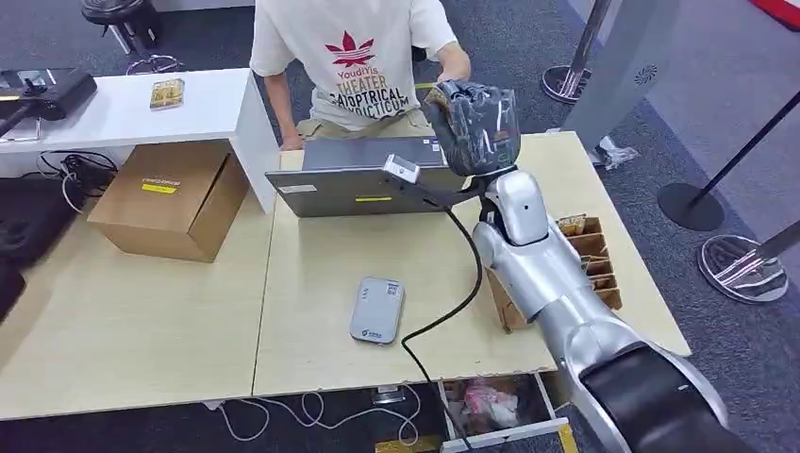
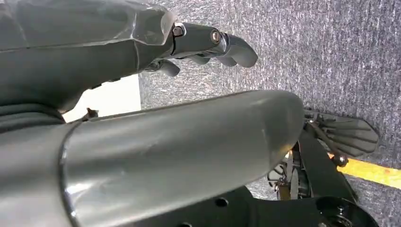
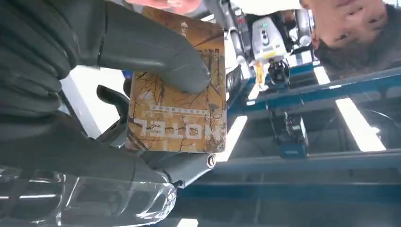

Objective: Pass the card to the sensor for recognition and then transmit it.

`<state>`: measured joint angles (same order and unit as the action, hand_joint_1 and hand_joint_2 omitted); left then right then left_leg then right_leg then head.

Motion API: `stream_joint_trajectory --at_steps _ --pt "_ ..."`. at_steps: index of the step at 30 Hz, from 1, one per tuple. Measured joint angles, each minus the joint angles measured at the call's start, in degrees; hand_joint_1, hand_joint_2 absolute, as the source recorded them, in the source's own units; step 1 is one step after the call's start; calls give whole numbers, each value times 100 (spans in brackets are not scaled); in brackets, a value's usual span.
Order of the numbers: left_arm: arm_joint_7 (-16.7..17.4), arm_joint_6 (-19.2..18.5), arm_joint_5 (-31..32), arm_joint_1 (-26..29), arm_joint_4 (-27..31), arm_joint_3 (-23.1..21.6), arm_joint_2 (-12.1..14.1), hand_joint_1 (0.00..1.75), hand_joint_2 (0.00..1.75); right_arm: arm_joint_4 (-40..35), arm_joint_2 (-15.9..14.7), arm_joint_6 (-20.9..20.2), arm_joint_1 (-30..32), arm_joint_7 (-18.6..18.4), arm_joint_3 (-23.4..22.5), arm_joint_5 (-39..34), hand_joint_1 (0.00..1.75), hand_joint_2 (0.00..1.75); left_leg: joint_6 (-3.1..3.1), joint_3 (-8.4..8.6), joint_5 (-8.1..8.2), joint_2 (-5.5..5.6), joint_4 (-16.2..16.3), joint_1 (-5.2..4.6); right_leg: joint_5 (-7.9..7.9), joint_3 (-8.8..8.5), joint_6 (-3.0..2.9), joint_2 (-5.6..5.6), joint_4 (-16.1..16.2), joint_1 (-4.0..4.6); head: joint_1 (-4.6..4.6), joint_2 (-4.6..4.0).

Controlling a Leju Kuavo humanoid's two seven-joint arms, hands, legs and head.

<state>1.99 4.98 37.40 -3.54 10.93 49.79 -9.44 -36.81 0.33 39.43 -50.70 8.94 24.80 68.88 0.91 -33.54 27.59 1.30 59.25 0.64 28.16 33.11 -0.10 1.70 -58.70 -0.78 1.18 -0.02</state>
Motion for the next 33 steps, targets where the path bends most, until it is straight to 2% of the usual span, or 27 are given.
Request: stream_joint_trajectory --at_steps 4,9,21,22,24,25,31,32,33 --pt "31 44 -2 -5 0 0 0 0 0 9 94 2 -2 -83 -344 537 175 175 0 0 0 0 0 0 0 0 0 0 0 0 0 0" --pt "35 94 -48 -5 0 0 0 0 0 105 219 2 -3 -114 -688 808 175 175 0 0 0 0 0 0 0 0 0 0 0 0 0 0" --pt "20 98 -90 -4 0 24 0 0 0 360 369 2 -4 -170 -1053 1173 175 175 0 0 0 0 0 0 0 0 0 0 0 0 0 0" --pt "17 98 -90 -4 0 33 0 0 0 385 374 2 -5 -177 -1073 1186 157 175 0 0 0 0 0 0 0 0 0 0 0 0 0 0" --pt "15 103 -98 -4 0 39 0 0 0 463 389 2 -13 -214 -1093 1236 164 175 0 0 0 0 0 0 0 0 0 0 0 0 -2 0" --pt "15 105 -98 -5 0 39 0 0 0 494 393 2 -14 -216 -1093 1247 175 175 0 0 0 0 0 0 0 0 0 1 0 0 0 0" --pt "17 140 -142 -4 0 44 0 0 0 689 435 2 -37 -291 -1095 1291 175 175 0 0 0 -1 0 0 0 0 0 1 0 0 0 0" --pt "20 144 -144 -4 0 44 0 0 0 728 446 2 -40 -293 -1095 1295 169 175 0 0 0 -1 0 0 0 0 0 1 0 0 0 0" --pt "24 151 -151 -5 0 46 0 0 0 767 454 2 -44 -293 -1093 1295 150 175 0 0 0 0 0 0 0 0 0 1 0 0 0 0"
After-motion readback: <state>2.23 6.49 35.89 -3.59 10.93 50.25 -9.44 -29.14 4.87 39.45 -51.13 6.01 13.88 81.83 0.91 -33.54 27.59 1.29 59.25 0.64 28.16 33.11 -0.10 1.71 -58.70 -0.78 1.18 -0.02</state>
